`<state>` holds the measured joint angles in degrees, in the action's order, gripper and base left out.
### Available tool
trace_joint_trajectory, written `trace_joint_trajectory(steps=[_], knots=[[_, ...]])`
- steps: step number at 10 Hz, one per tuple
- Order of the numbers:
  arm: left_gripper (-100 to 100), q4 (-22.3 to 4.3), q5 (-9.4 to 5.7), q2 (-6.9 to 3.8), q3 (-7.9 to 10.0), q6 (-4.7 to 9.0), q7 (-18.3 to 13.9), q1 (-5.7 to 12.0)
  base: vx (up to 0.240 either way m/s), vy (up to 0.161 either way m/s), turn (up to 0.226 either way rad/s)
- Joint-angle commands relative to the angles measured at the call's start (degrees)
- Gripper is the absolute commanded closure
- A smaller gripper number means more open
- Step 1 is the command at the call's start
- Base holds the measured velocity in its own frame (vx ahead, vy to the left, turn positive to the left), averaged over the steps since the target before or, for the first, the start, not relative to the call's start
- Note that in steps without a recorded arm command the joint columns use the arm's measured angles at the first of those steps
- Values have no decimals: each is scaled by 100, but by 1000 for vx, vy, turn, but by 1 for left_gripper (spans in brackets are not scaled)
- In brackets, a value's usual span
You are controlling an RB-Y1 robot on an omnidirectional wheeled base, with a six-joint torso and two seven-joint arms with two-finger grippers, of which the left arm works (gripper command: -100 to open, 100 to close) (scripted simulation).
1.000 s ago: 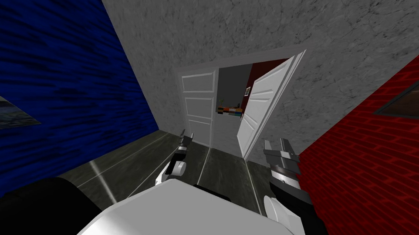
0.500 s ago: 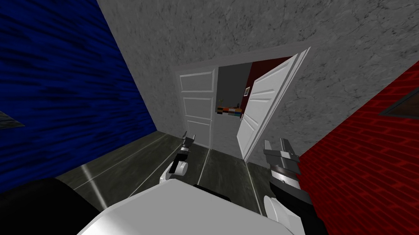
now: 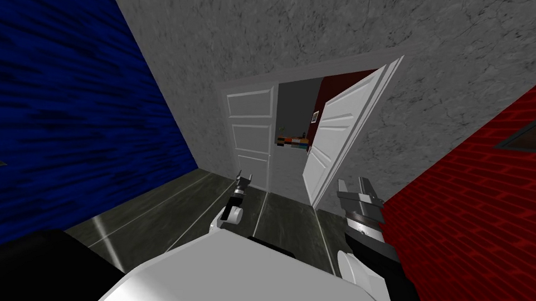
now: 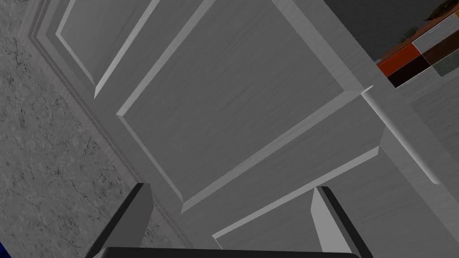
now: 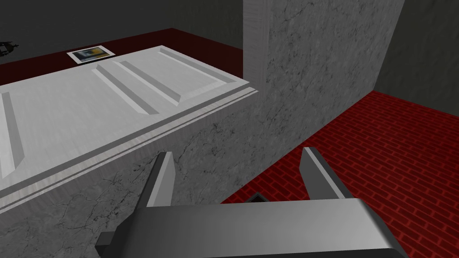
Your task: Push the door open
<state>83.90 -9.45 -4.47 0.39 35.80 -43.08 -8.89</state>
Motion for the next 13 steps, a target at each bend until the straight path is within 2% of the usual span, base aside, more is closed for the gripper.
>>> trace_joint_trajectory(steps=[1, 2, 3, 6, 7, 12, 13], knots=[[-100, -286, -20, -10, -26, 78, -243, 117, 95, 19, -33], [-100, -467, -30, -6, -42, 123, -379, 202, 108, 25, -32], [-100, -513, -30, -6, -42, 123, -379, 202, 72, 8, -13], [-100, -1040, -62, 9, -89, 261, -787, 457, 73, 13, -28], [-100, -1107, -62, 9, -89, 261, -787, 457, 55, 9, -9], [-100, -2027, -114, 56, -165, 484, -1450, 873, 87, 14, -29], [-100, -2075, -114, 56, -165, 484, -1450, 873, 74, 10, -9]])
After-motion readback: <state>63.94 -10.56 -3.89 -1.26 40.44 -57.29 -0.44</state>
